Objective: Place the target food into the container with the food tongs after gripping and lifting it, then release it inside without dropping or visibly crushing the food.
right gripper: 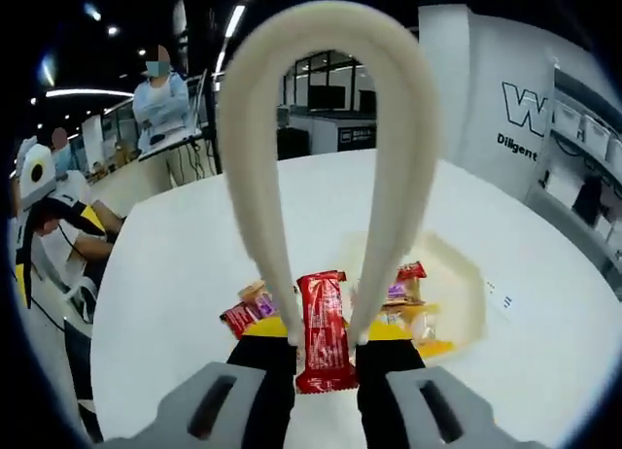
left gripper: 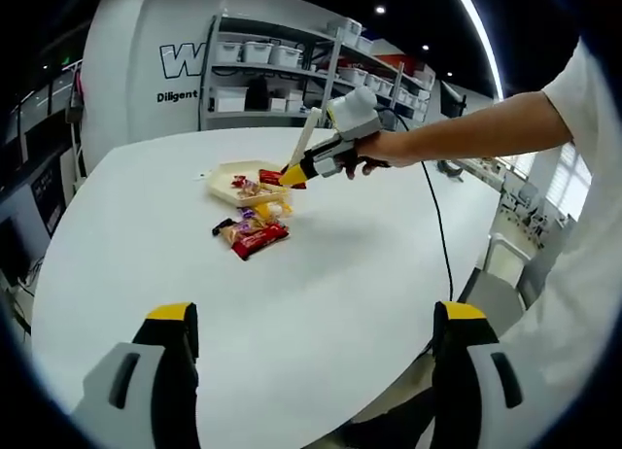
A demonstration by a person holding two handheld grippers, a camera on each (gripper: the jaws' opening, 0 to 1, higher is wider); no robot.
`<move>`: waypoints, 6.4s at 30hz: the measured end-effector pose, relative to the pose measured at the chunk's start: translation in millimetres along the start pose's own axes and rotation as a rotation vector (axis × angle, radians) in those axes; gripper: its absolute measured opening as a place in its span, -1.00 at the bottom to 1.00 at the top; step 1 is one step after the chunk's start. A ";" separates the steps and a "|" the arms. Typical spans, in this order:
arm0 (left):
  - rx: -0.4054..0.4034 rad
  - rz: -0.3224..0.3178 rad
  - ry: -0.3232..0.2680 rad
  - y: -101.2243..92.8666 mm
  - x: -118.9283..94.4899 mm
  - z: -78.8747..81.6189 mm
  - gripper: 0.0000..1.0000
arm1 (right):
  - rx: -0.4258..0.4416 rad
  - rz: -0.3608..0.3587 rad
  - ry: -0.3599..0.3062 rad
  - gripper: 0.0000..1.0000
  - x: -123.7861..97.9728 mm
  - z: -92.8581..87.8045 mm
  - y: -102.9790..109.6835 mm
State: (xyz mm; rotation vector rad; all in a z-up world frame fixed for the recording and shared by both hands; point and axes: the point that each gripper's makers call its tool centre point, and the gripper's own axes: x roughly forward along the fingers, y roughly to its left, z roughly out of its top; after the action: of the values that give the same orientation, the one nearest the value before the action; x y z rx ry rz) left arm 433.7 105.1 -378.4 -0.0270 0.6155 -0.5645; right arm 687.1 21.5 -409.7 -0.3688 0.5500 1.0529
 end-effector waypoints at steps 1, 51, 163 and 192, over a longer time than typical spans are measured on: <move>-0.001 -0.001 0.001 -0.1 0.4 -0.4 0.98 | 0.006 -0.006 0.002 -0.66 1.4 0.5 -3.3; -0.054 0.034 0.015 12.6 7.2 3.7 0.98 | 0.104 -0.114 0.131 -0.62 70.8 -35.7 -80.1; -0.044 0.051 -0.013 1.9 -22.3 -4.1 0.97 | -0.150 0.273 0.050 -0.54 52.9 -45.5 102.4; -0.032 0.018 -0.009 -4.8 -13.8 -3.3 0.97 | -0.069 0.206 0.016 -0.67 27.6 -35.4 77.5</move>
State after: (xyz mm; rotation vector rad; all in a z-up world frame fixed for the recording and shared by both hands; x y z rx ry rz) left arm 420.3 108.5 -372.7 -0.0538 0.6153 -0.5371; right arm 619.8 57.4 -456.6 -0.3869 0.5760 1.2708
